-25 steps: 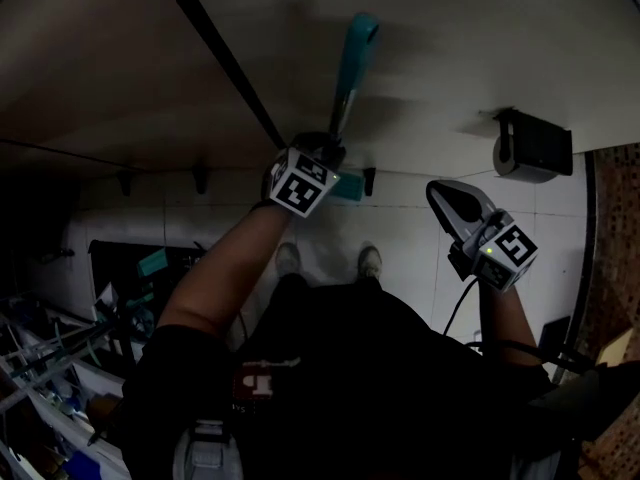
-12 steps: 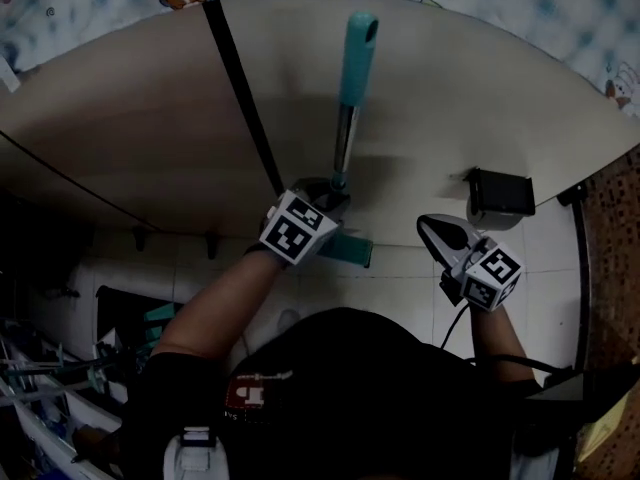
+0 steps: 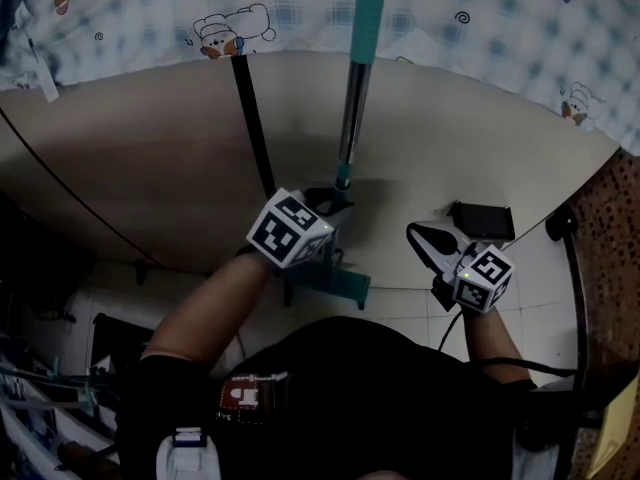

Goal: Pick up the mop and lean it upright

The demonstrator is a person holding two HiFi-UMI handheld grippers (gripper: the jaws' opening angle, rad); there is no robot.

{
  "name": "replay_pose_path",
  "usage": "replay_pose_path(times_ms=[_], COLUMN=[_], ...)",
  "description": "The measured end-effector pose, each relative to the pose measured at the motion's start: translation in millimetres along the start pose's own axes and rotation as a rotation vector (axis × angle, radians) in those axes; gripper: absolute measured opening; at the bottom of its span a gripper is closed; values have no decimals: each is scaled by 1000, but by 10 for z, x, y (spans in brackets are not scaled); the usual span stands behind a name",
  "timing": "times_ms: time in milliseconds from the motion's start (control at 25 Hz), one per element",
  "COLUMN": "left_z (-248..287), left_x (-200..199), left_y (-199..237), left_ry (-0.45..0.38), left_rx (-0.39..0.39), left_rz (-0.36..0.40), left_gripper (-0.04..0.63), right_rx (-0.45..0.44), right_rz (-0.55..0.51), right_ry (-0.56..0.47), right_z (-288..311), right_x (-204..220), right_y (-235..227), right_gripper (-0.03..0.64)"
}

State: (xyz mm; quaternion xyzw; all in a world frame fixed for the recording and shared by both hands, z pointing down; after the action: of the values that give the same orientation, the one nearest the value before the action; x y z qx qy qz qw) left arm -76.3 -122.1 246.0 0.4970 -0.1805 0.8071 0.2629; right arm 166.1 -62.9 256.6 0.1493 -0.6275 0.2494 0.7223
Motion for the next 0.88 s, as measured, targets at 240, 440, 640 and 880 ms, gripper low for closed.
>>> replay_pose_path(times_ms=[240,440,640,880], left_z=[-200,-358,-439,-413], left_x=[-435,-707,-843,-868], left_y=[33,140,196,217], left_ry=[-38,-61,-72,-69], left_rx=[26,18,12,14], left_rz=[26,2,-25,-36], left_gripper=[129,130,130,130], right_rx=[9,19,26,34], right_rz=[-26,-32,-42,-43], right_ry=[-26,-44,-60,-71], right_z=[-67,-126,-171,-202], right_x=[-104,-158,-171,-187], right_y=[-36,-46,-59,-83], right_gripper=[14,14,14,14])
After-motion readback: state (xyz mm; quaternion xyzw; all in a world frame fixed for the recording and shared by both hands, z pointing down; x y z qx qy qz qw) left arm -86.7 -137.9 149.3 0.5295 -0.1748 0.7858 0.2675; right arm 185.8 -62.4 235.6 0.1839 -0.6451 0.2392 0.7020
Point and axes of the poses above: the fingertips, and each gripper's own axes: z forward along the fingers, y to its left, x out of its underside, the point moved 9 cm from there along -z, backward along the fingers, and after that the axes turned 2 degrees about -z, right-handed, at the moved point
